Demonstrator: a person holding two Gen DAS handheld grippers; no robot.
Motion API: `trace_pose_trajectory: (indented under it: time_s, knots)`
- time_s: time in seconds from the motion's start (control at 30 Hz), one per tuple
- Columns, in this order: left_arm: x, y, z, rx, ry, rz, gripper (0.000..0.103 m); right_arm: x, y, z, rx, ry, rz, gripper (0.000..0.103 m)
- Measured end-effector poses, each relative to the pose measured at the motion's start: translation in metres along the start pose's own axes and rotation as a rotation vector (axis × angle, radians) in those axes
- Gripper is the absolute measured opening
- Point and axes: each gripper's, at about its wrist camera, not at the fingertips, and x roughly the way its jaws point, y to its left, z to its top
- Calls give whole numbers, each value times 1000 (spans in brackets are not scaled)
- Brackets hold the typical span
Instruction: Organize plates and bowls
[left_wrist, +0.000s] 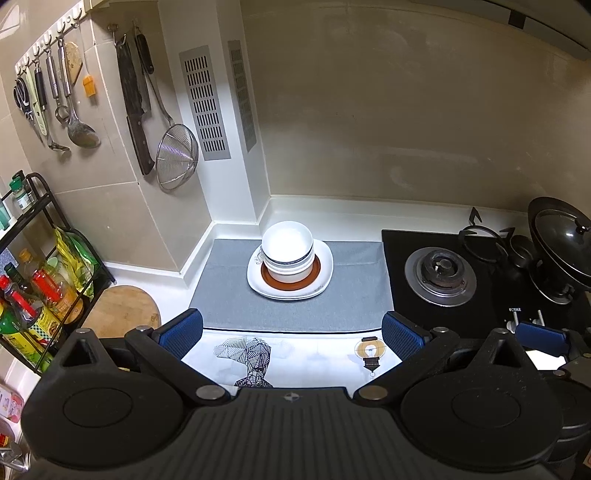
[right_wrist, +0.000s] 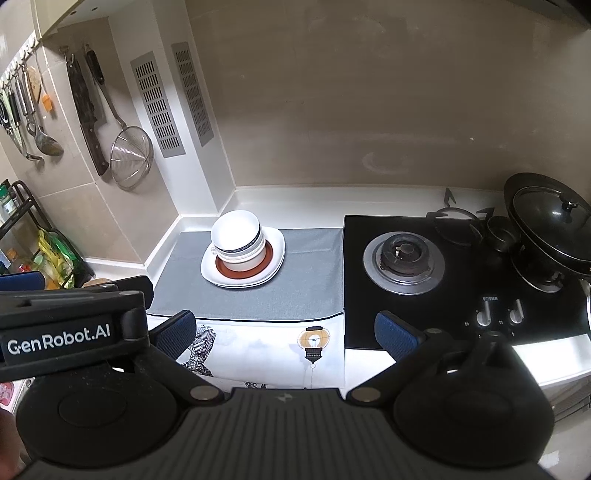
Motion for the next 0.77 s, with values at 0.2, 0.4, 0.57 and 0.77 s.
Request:
trace_pose_trajectory:
  time_s: [0.2,0.4,0.57,0.77]
  knots:
    - [-3,0,-2,1,-5,-1,103,-3,2,-3,5,-4,0,103]
    - [-2,0,-4,-1,4,-4,103,-3,1,-4,1,4,-2,103]
    - [-2,2,-4,-2,3,-3,103,-3,5,-5,0,2,-1,103]
    - [3,7,-4,5,4,-7,103,3,11,-5,3,9,2,103]
